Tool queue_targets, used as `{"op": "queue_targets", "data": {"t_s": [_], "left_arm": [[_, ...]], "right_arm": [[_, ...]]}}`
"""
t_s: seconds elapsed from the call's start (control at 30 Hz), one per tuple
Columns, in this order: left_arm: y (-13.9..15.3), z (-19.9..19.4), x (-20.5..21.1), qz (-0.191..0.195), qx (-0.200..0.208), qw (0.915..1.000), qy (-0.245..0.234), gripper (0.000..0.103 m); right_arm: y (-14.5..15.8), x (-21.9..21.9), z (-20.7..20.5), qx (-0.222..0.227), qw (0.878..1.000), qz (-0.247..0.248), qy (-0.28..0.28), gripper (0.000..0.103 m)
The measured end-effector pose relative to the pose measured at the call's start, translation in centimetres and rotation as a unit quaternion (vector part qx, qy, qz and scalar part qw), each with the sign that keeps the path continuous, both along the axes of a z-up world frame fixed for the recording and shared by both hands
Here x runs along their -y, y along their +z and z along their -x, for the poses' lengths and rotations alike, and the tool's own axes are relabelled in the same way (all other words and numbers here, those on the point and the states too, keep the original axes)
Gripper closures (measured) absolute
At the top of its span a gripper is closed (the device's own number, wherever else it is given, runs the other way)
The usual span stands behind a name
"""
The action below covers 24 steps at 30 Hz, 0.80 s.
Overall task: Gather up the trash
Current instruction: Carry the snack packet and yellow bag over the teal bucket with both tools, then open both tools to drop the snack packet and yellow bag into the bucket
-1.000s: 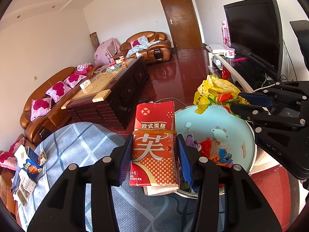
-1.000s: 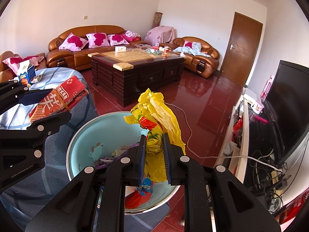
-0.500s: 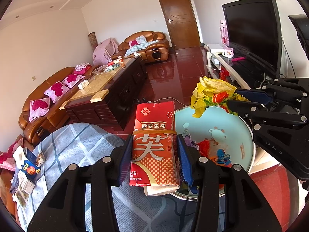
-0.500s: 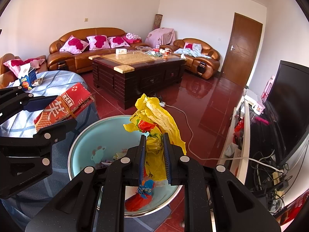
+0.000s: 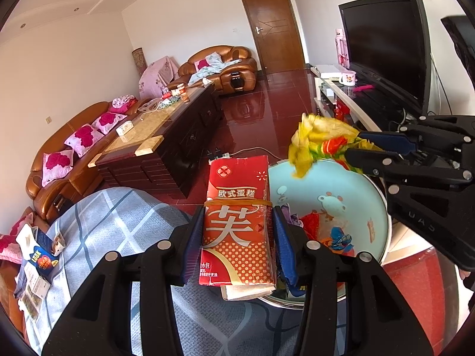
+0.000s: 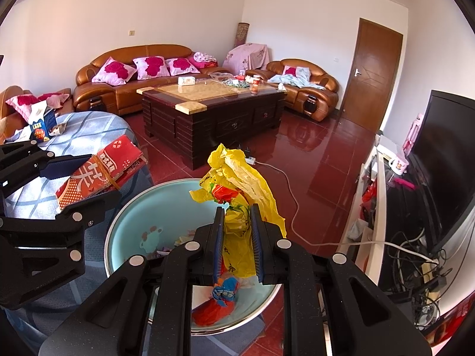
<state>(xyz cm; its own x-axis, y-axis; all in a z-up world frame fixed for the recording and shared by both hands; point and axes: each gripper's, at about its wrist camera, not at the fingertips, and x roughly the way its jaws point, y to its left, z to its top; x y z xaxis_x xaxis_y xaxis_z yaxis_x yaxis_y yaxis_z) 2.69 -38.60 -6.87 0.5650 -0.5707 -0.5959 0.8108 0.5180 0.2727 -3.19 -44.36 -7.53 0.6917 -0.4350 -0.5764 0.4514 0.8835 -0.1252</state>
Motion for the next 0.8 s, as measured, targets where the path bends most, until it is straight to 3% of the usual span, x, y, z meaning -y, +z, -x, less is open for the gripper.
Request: {"op": "queue_targets", "data": {"t_s": [0.03, 0.07, 0.33, 0.57, 0.8], "left_arm": [[0.0, 0.0, 0.0, 0.002, 0.001, 1.0, 0.003, 0.049], [0.0, -0.1, -0.1, 0.005, 0.0, 1.0, 0.004, 0.041], [0.6, -0.1, -0.9, 0.018, 0.012, 0.9996, 0.017, 0.017], [2.4, -0.1, -3.7, 0.061, 0.004, 0.9975, 0.035, 0.011], [3.2, -0.2, -5.7, 0.081, 0.001, 0.9955, 0.049, 0.009]], "right_arm": [[0.1, 0.0, 0.0, 0.005, 1.0, -0.002, -0.003, 0.072], [0.1, 0.1, 0.1, 0.007, 1.0, -0.005, -0.003, 0.07], [0.5, 0.5, 0.9, 0.026, 1.0, -0.003, -0.014, 0.064], [2.3, -1.3, 2.0, 0.056, 0.998, 0.003, -0.014, 0.052], [2.6, -2.7, 2.1, 0.058, 0.998, 0.006, 0.0, 0.052]]}}
